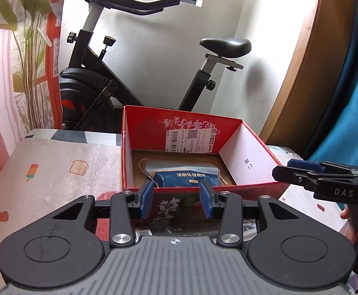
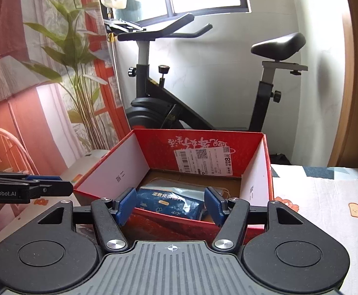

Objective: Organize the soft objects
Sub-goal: 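Move both grippers back to the pile toward the white plastic bag, then position both grippers around the white plastic bag under the green cloth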

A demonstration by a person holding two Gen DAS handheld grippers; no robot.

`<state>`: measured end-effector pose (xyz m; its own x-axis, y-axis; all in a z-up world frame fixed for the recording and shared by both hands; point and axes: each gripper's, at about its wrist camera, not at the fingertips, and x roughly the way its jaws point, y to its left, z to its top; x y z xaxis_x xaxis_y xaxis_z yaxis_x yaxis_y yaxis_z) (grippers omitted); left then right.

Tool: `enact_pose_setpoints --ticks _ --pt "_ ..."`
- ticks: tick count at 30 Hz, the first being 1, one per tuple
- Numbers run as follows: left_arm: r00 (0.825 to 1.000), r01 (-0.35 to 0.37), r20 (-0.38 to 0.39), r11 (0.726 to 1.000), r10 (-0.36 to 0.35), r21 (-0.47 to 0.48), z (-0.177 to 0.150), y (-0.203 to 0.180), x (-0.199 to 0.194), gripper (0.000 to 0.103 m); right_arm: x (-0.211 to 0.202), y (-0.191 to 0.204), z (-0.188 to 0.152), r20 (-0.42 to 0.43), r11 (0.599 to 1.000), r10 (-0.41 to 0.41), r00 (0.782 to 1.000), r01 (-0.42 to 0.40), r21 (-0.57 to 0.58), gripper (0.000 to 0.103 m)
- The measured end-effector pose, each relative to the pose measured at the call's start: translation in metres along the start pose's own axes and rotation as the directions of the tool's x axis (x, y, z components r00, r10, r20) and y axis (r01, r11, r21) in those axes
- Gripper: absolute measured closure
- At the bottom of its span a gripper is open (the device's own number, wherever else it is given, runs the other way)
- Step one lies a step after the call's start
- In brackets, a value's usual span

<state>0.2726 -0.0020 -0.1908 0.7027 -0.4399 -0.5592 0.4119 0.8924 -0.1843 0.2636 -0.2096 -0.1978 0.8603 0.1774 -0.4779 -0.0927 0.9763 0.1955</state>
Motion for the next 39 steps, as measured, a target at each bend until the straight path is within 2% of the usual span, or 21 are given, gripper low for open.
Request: enact_pose_setpoints --ticks 7,11,20,30,39 --pt "1.000 -0.001 -0.009 1.000 0.001 0.028 -0.038 -0.008 -0.027 0.059 -0.040 0.007 -0.035 0.066 0.999 -0.011 0.998 0.009 0.040 0.042" --pt "0.999 0.022 -0.029 1.000 -0.022 -0.008 -0.058 -0.007 -0.030 0.059 -0.050 0.010 -0.059 0.062 0.997 0.000 0.998 -0.004 0.076 0.042" --pt "0.995 0.029 -0.092 0.996 -0.037 -0.088 -0.089 0.002 -0.017 0.059 -0.044 0.026 -0.109 -0.041 0.995 0.034 0.999 -0.031 0.092 0.044" --pt "0.992 -0.004 -0.128 0.989 -0.015 -0.149 -0.111 0.015 -0.010 0.060 -0.016 0.050 -0.144 -0.160 0.994 0.089 0.983 -0.077 0.080 0.049" --pt "0.987 -0.011 -0.163 0.983 -0.020 -0.182 -0.126 0.021 -0.002 0.060 0.000 0.035 -0.169 -0.250 0.987 0.066 0.966 -0.027 0.156 0.050"
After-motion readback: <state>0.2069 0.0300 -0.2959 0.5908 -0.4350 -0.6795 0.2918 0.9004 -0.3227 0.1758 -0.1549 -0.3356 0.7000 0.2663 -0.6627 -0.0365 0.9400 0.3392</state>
